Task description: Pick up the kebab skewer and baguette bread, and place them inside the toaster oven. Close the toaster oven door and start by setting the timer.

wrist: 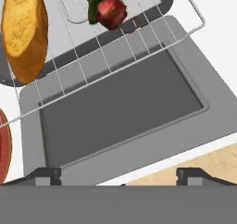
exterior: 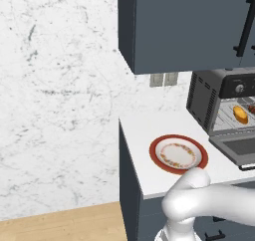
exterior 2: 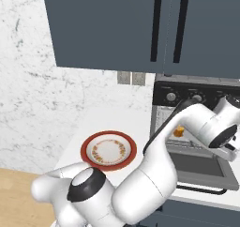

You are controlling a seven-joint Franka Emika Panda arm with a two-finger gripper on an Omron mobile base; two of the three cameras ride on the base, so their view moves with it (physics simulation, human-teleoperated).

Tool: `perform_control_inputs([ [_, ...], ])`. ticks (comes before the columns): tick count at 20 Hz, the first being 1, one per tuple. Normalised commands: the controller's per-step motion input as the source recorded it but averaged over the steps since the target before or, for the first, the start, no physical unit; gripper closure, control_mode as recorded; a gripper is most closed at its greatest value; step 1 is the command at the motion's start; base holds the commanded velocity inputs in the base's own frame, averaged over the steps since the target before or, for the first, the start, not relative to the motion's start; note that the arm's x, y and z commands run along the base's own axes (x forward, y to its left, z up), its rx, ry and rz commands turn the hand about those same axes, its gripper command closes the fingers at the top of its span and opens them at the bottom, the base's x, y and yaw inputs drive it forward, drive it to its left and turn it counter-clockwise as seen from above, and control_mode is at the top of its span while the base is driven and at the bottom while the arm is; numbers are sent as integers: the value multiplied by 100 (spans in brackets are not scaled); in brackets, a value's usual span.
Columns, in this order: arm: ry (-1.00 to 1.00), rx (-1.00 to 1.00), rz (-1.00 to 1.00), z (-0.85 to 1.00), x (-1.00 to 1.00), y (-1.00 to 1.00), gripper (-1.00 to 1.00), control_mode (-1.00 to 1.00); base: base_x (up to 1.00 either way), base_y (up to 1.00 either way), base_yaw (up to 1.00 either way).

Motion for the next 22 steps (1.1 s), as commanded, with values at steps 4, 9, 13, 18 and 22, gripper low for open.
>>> perform_control_inputs([
  [4,20,2,-27,-59,-17,28,-100,-100,0,0,0],
  [9,16,9,-6,-4,0,-2,-100,-100,0,0,0],
  [13,1,2,-11,-12,7,-1,-100,-100,0,0,0],
  [18,0,1,-15,-42,9,-1,-100,-100,0,0,0],
  [22,0,0,-16,-40,32,0,-100,-100,0,0,0],
])
